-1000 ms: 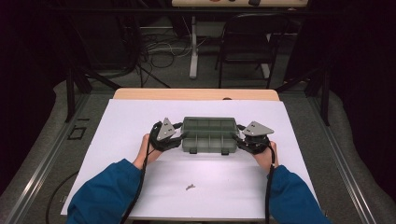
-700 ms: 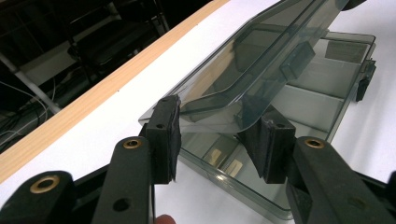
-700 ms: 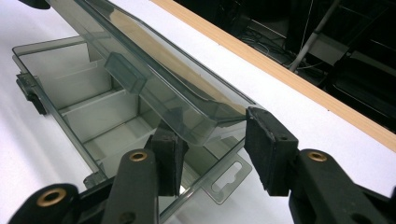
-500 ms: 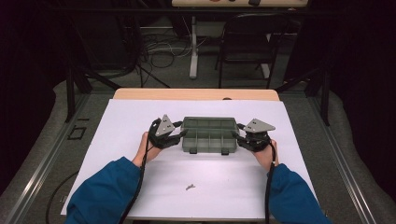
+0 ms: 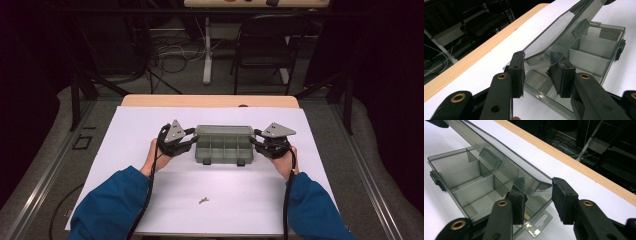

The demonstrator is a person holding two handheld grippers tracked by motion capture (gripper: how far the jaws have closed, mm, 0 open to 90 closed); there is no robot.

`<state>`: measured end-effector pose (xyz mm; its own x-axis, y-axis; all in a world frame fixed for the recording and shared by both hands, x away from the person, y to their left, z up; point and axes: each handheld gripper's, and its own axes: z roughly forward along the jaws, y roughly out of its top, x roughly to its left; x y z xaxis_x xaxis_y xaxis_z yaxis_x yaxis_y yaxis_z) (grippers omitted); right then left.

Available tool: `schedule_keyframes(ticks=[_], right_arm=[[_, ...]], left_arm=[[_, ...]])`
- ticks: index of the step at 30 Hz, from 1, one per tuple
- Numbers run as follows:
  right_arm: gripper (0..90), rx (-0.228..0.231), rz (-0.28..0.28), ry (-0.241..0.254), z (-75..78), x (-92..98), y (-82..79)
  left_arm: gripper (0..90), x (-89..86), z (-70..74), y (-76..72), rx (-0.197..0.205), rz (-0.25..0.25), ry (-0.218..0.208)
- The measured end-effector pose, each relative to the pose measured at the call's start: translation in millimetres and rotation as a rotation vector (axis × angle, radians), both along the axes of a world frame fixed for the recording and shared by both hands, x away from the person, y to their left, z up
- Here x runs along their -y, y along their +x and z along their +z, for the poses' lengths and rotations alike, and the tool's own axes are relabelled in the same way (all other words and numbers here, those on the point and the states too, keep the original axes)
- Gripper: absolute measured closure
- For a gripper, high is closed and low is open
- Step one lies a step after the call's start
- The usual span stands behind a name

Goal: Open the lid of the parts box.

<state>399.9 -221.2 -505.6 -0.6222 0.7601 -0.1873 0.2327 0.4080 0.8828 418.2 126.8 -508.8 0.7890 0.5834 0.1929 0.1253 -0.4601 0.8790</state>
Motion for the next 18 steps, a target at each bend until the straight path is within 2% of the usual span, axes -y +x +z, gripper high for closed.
schedule_keyframes(ticks=[4,8,15,18], right_arm=[[65.4,0.001,-0.006,0.019,-0.2,1.6,1.3],[67.3,-0.010,-0.010,0.037,1.6,2.9,4.3],[69.8,-0.023,-0.025,0.040,7.0,2.7,9.9],[70.2,-0.047,-0.032,0.049,8.8,3.4,12.4]], left_arm=[[66.5,-1.6,-0.4,1.7,-0.008,0.003,-0.026],[67.3,-1.6,1.1,2.7,-0.007,0.003,-0.018],[69.5,-2.0,4.7,7.3,-0.016,0.011,-0.028],[70.0,-2.4,6.3,9.2,-0.023,0.010,-0.030]])
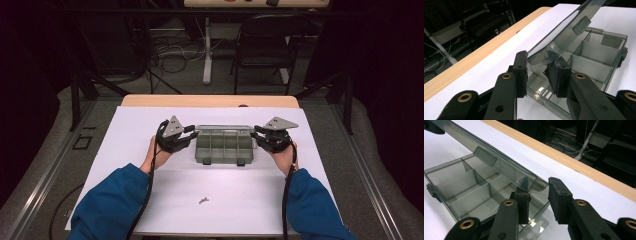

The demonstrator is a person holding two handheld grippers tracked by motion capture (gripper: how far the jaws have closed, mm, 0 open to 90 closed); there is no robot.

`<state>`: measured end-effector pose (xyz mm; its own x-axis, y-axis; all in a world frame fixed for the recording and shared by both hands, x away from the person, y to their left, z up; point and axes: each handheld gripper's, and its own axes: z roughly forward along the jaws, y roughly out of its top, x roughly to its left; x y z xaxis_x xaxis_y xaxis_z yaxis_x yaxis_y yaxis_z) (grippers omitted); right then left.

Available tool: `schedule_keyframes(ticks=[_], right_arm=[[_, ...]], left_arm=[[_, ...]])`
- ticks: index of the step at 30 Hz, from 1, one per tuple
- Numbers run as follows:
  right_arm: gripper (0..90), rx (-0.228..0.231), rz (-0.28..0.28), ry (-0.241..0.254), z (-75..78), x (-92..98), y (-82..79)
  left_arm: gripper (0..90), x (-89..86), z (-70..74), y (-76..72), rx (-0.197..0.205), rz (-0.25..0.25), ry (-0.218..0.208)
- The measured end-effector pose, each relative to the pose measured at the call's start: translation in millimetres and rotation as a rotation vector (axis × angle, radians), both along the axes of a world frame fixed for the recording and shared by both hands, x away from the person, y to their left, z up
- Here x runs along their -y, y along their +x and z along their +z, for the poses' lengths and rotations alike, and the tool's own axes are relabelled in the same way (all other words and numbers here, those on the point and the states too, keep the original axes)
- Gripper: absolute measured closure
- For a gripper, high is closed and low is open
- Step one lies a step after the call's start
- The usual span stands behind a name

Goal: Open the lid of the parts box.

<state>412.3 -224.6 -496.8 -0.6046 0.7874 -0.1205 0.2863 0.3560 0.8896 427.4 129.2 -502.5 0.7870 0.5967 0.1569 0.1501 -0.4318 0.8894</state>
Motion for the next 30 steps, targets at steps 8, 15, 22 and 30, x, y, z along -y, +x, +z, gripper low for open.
schedule_keyframes(ticks=[8,15,22,30], right_arm=[[72.6,-0.017,-0.018,0.005,4.7,-0.9,5.1],[73.1,-0.013,-0.020,0.011,4.4,-0.4,6.8],[74.3,-0.020,-0.022,0.017,6.6,-0.4,9.8],[75.8,-0.016,-0.032,0.007,9.9,-1.4,14.2]], left_arm=[[71.4,-0.5,3.5,5.0,-0.014,0.001,-0.015],[73.0,-0.7,6.2,7.5,-0.016,0.006,-0.009],[73.9,-2.0,9.3,12.8,-0.037,0.000,-0.020],[74.3,-4.2,14.2,21.4,-0.073,-0.017,-0.026]])
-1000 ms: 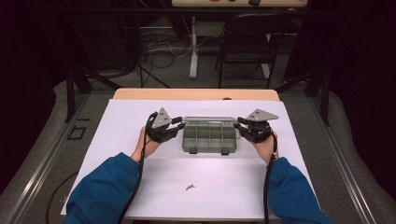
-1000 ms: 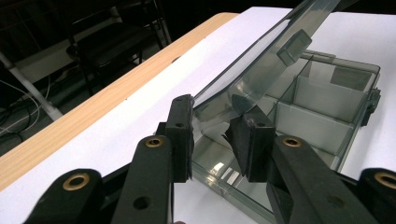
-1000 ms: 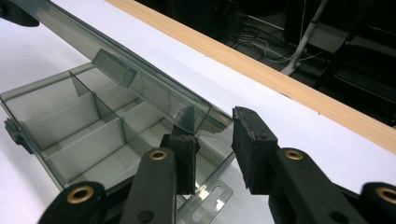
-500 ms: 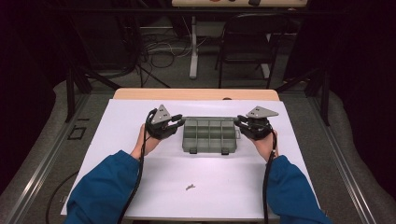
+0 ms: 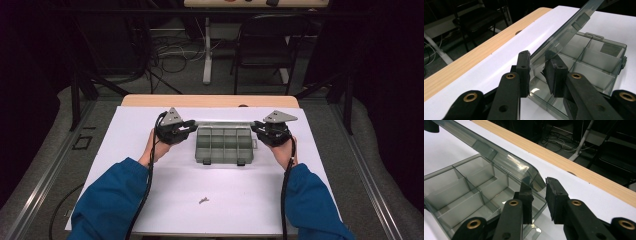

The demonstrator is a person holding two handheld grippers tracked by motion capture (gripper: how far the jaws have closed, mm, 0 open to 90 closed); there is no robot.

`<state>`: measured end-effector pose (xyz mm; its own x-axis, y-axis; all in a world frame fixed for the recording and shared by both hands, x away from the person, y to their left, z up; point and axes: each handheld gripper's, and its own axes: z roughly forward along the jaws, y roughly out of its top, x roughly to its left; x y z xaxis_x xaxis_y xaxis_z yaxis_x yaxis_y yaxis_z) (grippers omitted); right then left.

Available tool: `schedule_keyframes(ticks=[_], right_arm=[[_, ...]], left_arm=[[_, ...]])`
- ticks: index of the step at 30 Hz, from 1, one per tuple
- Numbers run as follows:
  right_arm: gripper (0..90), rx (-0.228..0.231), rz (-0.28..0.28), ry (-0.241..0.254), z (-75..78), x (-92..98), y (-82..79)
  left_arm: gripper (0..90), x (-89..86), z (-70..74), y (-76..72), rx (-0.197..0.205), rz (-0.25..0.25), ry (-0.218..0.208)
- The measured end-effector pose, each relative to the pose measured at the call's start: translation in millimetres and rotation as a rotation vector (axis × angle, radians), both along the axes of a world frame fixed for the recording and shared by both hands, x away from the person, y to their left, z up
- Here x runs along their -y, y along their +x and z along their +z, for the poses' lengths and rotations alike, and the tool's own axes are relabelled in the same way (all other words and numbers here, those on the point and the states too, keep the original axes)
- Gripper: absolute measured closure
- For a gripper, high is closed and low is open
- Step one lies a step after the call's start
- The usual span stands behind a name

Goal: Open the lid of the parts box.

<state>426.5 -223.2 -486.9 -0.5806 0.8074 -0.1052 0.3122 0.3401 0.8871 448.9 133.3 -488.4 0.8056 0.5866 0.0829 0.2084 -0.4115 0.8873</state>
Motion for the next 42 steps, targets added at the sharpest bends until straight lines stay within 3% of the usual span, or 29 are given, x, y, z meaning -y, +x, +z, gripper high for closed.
schedule_keyframes(ticks=[8,30,38,42], right_arm=[[77.7,0.003,-0.012,0.002,-0.7,0.3,5.3],[82.1,0.009,-0.068,0.020,-0.6,-1.8,21.8],[82.8,0.009,-0.097,0.027,-3.3,-3.8,25.4],[83.2,-0.009,-0.106,0.026,-1.5,-4.3,29.9]], left_arm=[[76.2,1.0,2.8,5.0,-0.003,0.015,-0.001],[80.0,9.9,3.3,19.4,0.044,0.083,0.013],[80.7,13.4,-3.4,27.4,0.017,0.115,0.017],[80.7,14.0,-9.5,31.5,-0.005,0.129,-0.002]])
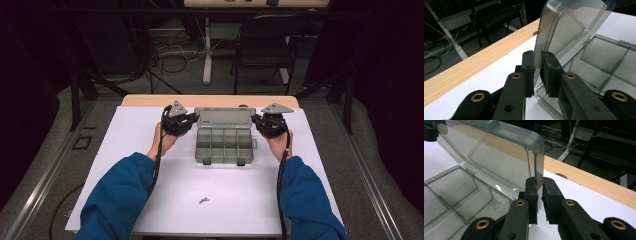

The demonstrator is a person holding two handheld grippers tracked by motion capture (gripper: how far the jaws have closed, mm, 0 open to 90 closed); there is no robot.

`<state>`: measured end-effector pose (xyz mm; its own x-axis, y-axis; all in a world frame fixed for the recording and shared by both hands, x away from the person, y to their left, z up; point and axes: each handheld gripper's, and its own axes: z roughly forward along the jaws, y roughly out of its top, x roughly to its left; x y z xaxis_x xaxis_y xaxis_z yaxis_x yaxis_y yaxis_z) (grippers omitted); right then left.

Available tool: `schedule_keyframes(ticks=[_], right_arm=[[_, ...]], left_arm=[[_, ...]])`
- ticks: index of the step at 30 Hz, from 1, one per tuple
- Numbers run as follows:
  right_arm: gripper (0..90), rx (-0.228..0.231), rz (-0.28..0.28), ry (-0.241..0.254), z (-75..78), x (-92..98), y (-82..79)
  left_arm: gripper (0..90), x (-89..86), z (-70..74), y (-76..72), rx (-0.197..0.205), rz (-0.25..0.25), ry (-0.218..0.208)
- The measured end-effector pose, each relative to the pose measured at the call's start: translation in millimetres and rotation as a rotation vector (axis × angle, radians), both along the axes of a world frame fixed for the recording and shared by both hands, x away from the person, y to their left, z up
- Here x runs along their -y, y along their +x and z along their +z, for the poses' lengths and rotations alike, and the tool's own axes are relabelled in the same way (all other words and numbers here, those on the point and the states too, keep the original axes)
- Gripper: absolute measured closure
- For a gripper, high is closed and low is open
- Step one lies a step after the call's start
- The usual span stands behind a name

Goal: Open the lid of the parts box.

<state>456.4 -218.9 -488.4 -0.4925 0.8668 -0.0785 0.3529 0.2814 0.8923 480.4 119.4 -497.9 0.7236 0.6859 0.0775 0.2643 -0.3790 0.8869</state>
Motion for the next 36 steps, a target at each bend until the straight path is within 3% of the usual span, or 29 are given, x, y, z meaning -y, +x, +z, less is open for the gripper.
schedule_keyframes(ticks=[18,23,33,36], right_arm=[[84.0,-0.030,-0.040,-0.006,-4.5,-3.9,11.6],[83.7,-0.054,-0.051,-0.018,-10.6,-5.1,15.6],[83.2,-0.084,-0.072,-0.024,-20.8,-7.2,22.6],[82.9,-0.094,-0.075,-0.027,-23.5,-7.8,24.2]], left_arm=[[81.8,5.0,-5.1,10.2,-0.004,0.052,-0.004],[80.7,8.0,-7.5,12.8,-0.007,0.068,0.014],[80.4,11.7,-17.0,19.5,-0.036,0.094,0.028],[80.4,13.1,-18.8,21.8,-0.054,0.100,0.048]])
